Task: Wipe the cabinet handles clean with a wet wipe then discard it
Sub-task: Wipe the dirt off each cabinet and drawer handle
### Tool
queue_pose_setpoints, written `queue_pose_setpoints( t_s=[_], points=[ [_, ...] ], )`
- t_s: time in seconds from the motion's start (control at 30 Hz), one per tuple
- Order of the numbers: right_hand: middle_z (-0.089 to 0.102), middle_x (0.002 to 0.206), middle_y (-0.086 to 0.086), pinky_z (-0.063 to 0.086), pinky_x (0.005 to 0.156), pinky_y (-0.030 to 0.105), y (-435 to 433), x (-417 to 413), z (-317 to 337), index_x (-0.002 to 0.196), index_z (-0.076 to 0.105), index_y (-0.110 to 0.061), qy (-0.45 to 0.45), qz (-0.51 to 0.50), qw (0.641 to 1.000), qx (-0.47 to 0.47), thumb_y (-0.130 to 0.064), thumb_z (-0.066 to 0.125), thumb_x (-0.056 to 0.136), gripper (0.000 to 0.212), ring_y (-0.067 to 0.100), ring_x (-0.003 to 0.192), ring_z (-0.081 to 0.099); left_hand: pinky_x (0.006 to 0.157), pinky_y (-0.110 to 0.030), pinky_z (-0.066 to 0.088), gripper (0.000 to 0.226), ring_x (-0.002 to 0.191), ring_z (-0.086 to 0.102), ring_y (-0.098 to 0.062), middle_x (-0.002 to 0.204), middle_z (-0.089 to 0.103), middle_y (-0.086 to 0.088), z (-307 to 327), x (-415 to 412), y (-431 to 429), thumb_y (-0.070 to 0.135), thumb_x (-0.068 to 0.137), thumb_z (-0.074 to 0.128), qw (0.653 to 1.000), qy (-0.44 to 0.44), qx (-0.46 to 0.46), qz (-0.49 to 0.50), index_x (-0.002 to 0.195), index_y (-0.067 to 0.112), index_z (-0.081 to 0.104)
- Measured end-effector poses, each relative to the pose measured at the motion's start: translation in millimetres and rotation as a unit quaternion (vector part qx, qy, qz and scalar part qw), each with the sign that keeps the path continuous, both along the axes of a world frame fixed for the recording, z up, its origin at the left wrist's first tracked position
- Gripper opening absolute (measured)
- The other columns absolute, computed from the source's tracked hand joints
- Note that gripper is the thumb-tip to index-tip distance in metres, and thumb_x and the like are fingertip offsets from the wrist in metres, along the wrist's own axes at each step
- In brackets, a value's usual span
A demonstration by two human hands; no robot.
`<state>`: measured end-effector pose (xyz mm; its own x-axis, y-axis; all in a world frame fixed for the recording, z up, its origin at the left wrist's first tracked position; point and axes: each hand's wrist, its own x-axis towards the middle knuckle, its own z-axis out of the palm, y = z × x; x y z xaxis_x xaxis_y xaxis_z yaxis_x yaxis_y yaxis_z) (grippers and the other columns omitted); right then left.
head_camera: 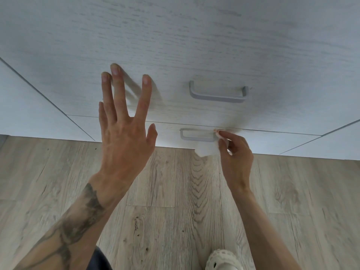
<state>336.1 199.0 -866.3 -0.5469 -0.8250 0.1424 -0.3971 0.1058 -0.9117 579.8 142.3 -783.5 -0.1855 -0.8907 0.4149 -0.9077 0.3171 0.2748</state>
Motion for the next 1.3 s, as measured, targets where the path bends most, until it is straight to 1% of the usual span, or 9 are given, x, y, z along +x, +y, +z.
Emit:
queue_pose_setpoints(
  t_s=[0.13, 0.33, 0.53, 0.67, 0.73, 0.8, 1.0, 1.13, 1.3],
  points=[
    [0.072, 0.112, -0.014, 0.055, 0.091, 0.013, 4.6, 9.2, -2.9, 0.122, 0.077, -0.026, -0.011, 0.013, 1.0, 0.007, -0.004, 0.073, 0.096, 0.034, 0.005, 0.105, 0.071, 0.126, -0.067, 0.023, 0.104, 0.162, -0.011, -0.043, 0.173, -0.012, -0.026, 0.8, 1.2, 0.3, 0.018, 0.095, 0.074, 1.0, 0.001, 0.003, -0.004, 0.171, 0.025, 0.003],
    [0.07, 0.11, -0.017, 0.055, 0.088, 0.012, 5.6, 3.5, -4.4, 0.124, 0.075, -0.032, 0.064, 0.037, 0.997, -0.005, -0.009, 0.075, 0.096, 0.036, 0.003, 0.1, 0.069, 0.124, -0.068, 0.026, 0.103, 0.161, -0.011, -0.043, 0.172, -0.011, -0.027, 0.8, 0.1, 0.3, 0.017, 0.096, 0.073, 1.0, 0.004, 0.004, -0.004, 0.171, 0.024, 0.003],
    [0.07, 0.102, -0.019, 0.054, 0.083, 0.01, 12.1, 5.2, -8.1, 0.123, 0.077, -0.023, 0.097, 0.059, 0.993, -0.015, -0.012, 0.077, 0.095, 0.031, 0.002, 0.092, 0.069, 0.126, -0.067, 0.024, 0.101, 0.161, -0.01, -0.045, 0.172, -0.009, -0.03, 0.0, -0.2, -0.1, 0.017, 0.096, 0.073, 1.0, 0.008, 0.006, -0.005, 0.171, 0.023, 0.004],
    [0.067, 0.112, -0.012, 0.051, 0.084, 0.009, 8.0, 9.7, -9.8, 0.117, 0.079, -0.023, 0.113, 0.068, 0.991, -0.03, -0.006, 0.079, 0.092, 0.03, 0.002, 0.097, 0.068, 0.125, -0.067, 0.024, 0.1, 0.161, -0.009, -0.046, 0.172, -0.008, -0.03, 0.0, 0.3, -0.3, 0.016, 0.097, 0.072, 1.0, 0.009, 0.004, -0.007, 0.171, 0.023, 0.005],
    [0.064, 0.12, -0.01, 0.053, 0.086, 0.013, 3.7, 8.5, -9.9, 0.113, 0.081, -0.022, 0.111, 0.039, 0.993, -0.03, -0.008, 0.08, 0.091, 0.026, 0.004, 0.1, 0.068, 0.125, -0.067, 0.025, 0.101, 0.161, -0.009, -0.045, 0.172, -0.008, -0.029, -0.8, 1.8, -0.4, 0.016, 0.096, 0.073, 1.0, 0.006, 0.003, -0.008, 0.171, 0.024, 0.005],
    [0.068, 0.118, -0.008, 0.057, 0.092, 0.021, 3.3, 10.1, -11.2, 0.113, 0.081, -0.019, 0.1, 0.024, 0.994, -0.033, -0.007, 0.08, 0.092, 0.024, 0.008, 0.104, 0.07, 0.124, -0.068, 0.026, 0.102, 0.162, -0.01, -0.044, 0.173, -0.009, -0.027, -1.3, 3.8, -0.9, 0.016, 0.096, 0.074, 1.0, 0.002, 0.002, -0.009, 0.171, 0.025, 0.004],
    [0.068, 0.11, -0.008, 0.051, 0.088, 0.011, 8.4, 16.6, -8.0, 0.114, 0.08, -0.014, 0.1, -0.012, 0.995, -0.025, -0.006, 0.077, 0.094, 0.022, -0.002, 0.096, 0.066, 0.123, -0.069, 0.027, 0.104, 0.162, -0.01, -0.042, 0.173, -0.011, -0.025, -2.4, 5.3, -1.9, 0.016, 0.096, 0.074, 1.0, 0.0, -0.003, -0.009, 0.171, 0.026, 0.003],
    [0.064, 0.111, -0.007, 0.05, 0.085, 0.008, -7.7, 5.3, 2.5, 0.114, 0.079, -0.018, 0.043, -0.047, 0.998, -0.005, -0.007, 0.074, 0.096, 0.022, -0.004, 0.092, 0.064, 0.125, -0.067, 0.025, 0.103, 0.162, -0.009, -0.043, 0.173, -0.01, -0.026, -2.2, 5.4, -2.5, 0.017, 0.096, 0.074, 1.0, -0.003, -0.004, -0.01, 0.171, 0.025, 0.004],
    [0.065, 0.104, -0.006, 0.048, 0.082, 0.006, 10.2, 19.7, -0.4, 0.114, 0.08, -0.017, 0.096, -0.001, 0.995, 0.003, -0.009, 0.074, 0.097, 0.02, -0.004, 0.089, 0.062, 0.126, -0.066, 0.024, 0.102, 0.161, -0.01, -0.044, 0.172, -0.01, -0.028, -2.4, 4.3, -1.8, 0.018, 0.097, 0.073, 1.0, -0.001, 0.0, -0.008, 0.171, 0.025, 0.002]
  ],
)
